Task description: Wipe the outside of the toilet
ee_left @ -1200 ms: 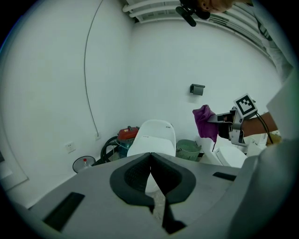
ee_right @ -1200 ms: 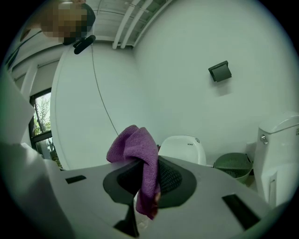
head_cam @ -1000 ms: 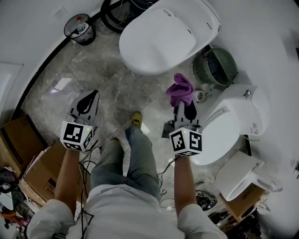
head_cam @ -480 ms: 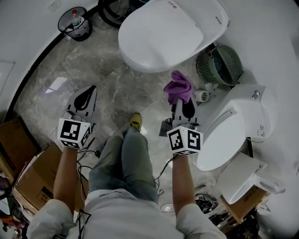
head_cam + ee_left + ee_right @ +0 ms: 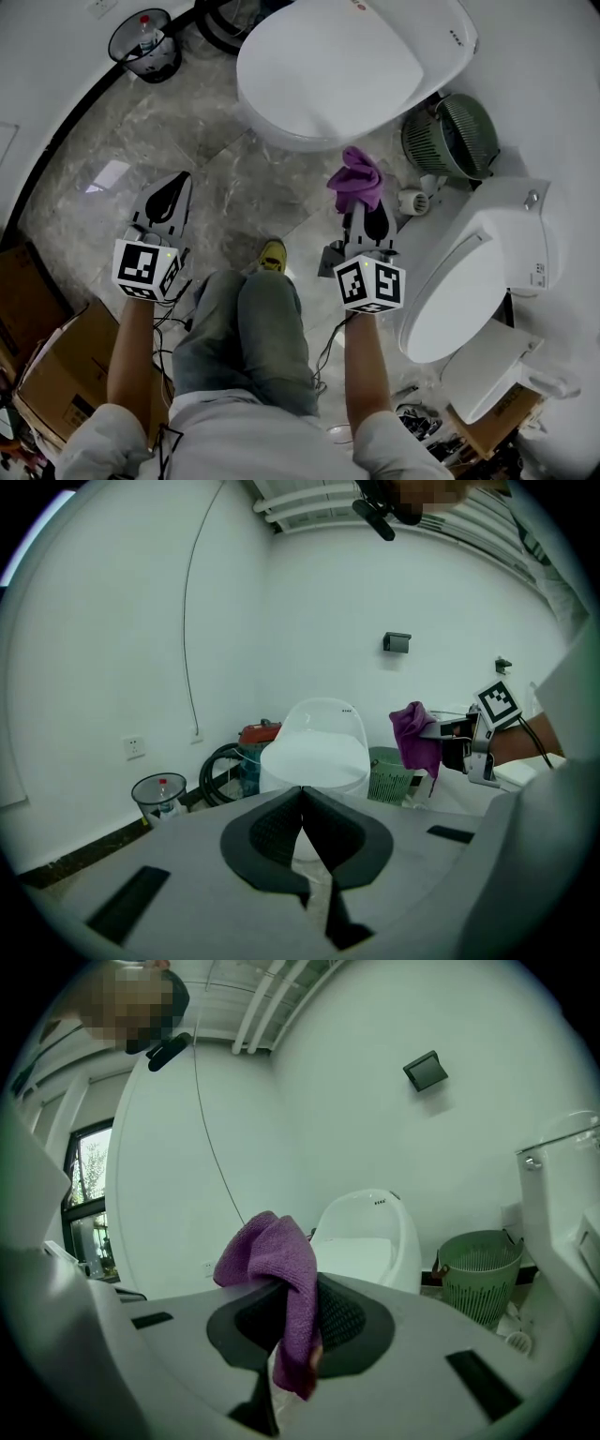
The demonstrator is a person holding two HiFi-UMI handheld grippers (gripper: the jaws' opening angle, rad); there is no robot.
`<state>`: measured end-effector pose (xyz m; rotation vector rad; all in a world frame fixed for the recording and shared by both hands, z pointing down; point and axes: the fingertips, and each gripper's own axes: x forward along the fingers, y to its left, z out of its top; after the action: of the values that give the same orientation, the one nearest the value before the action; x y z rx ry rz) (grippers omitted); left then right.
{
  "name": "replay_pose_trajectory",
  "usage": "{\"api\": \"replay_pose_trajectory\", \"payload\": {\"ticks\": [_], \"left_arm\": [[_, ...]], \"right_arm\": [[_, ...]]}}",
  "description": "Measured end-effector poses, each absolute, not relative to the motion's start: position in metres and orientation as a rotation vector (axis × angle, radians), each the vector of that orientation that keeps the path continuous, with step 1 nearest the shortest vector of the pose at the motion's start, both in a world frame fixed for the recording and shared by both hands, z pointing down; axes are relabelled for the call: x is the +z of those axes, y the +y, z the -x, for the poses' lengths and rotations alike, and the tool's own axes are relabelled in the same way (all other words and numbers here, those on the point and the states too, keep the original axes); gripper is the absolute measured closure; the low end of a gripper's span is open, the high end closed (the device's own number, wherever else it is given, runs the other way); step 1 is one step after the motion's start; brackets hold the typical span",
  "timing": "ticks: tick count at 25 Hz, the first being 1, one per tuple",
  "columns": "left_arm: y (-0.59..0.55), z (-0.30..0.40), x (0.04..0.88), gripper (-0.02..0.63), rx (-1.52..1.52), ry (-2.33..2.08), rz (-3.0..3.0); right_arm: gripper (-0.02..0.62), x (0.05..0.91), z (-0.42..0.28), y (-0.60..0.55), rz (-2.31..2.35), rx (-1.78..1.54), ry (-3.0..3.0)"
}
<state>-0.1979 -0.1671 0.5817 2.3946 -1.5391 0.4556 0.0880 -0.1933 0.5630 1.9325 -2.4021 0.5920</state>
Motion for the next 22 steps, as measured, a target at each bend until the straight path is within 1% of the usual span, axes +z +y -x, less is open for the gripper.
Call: {"api": "replay_pose_trajectory", "payload": {"ticks": [8,22], "left_arm": [[-0.171,0.200,0.623,0.589,0.417,-1.571,-2.417],[-0.164,0.219,0.677,0.589,0.321,-1.644,-2.442]], "right_arm": [[0.528,0.612,-0.080,-0.191,-1.916,0.579,-2.439],[0.528,0.673,-0.068,-0.175,-1.894,0.508,-2.501]]}}
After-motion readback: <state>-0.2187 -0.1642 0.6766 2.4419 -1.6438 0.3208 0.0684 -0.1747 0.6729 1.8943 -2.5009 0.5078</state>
